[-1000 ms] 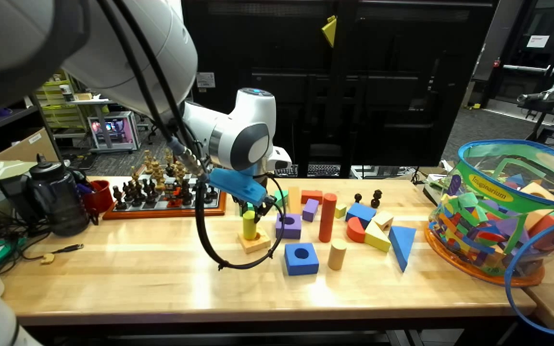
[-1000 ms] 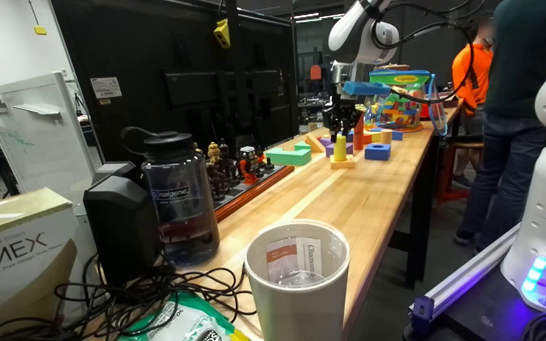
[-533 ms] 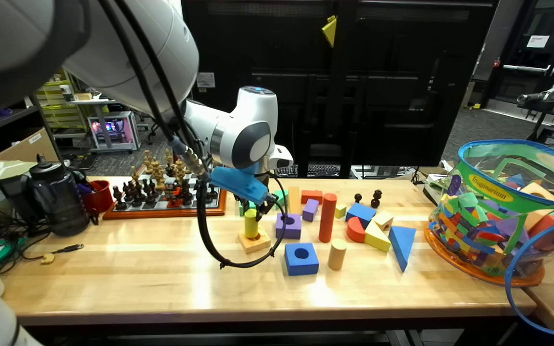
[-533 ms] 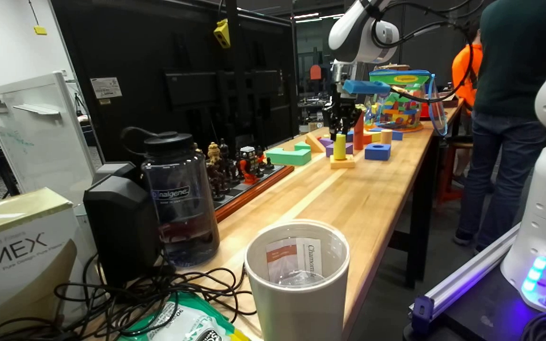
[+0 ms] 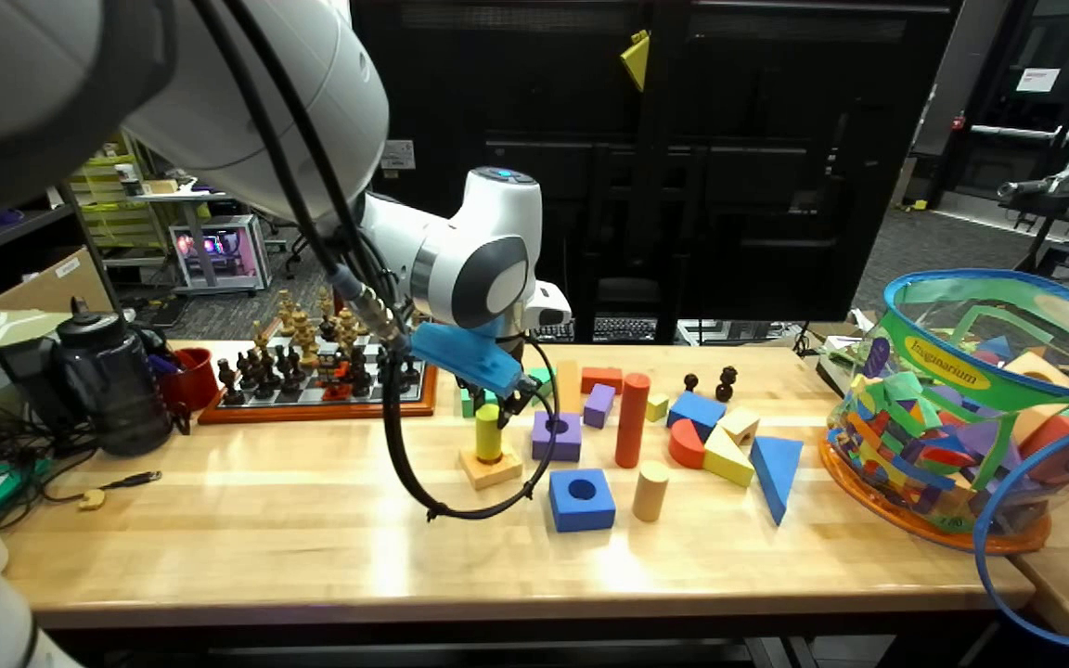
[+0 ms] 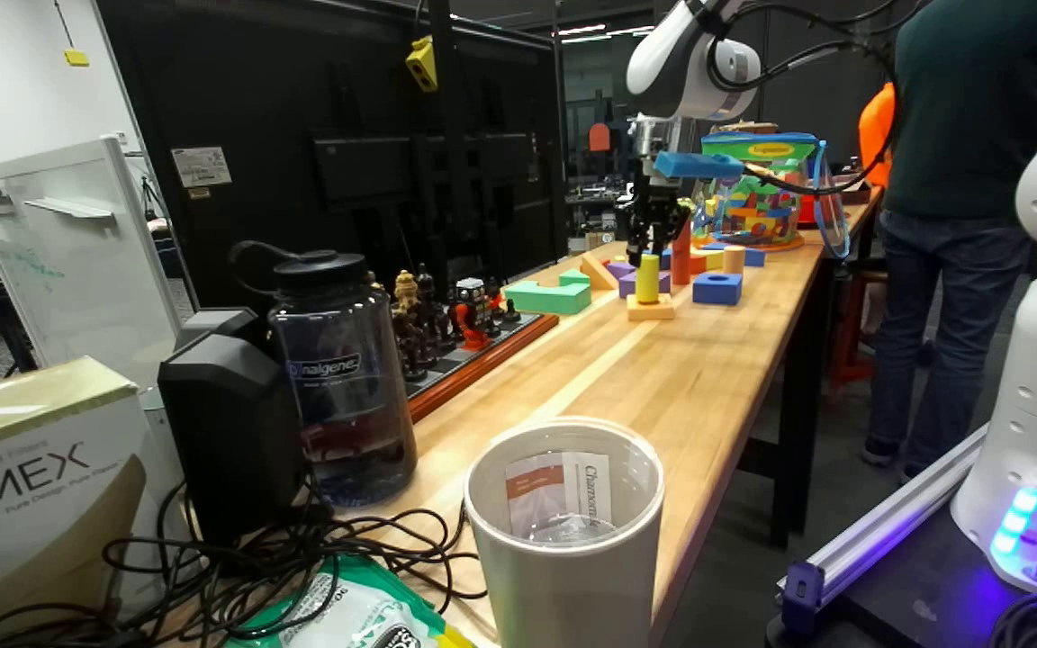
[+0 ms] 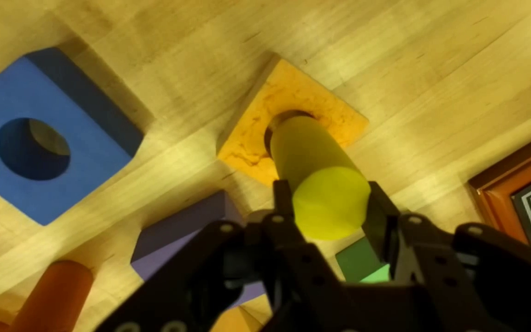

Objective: Put the yellow cylindrical block in the middle of the square object

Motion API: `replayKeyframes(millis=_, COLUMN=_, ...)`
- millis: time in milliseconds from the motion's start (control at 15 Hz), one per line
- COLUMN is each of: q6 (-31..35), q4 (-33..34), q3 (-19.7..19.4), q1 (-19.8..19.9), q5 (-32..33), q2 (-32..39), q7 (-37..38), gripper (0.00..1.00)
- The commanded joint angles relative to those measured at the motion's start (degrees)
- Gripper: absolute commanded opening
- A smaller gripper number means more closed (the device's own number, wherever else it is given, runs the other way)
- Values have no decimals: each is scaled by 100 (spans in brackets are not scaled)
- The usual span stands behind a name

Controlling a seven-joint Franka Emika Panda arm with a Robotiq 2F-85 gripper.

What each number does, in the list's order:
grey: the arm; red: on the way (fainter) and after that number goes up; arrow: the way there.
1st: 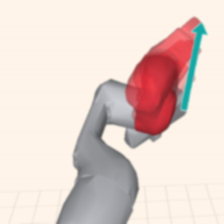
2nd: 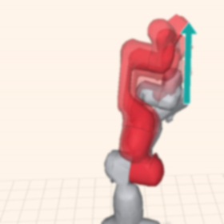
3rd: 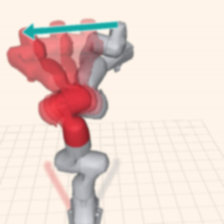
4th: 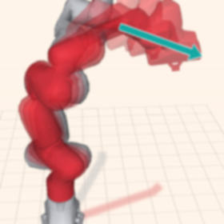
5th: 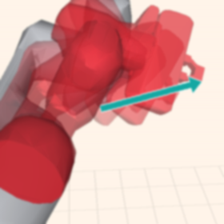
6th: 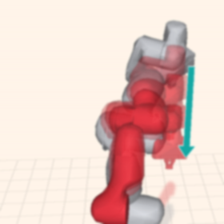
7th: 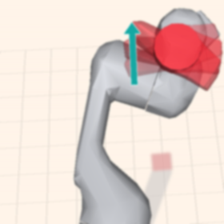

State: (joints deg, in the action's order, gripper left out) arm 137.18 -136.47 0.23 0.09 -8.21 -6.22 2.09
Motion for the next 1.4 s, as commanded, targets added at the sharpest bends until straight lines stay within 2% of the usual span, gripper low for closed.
replayKeyframes(millis=0, q6=27, q4=-42, q3=-68, q1=-26, q5=-221, q2=-17, q7=-227, gripper=16)
replayKeyframes(millis=1333, q6=74, q4=-117, q3=-132, q1=-11, q5=-450, q2=-33, q7=-393, gripper=16)
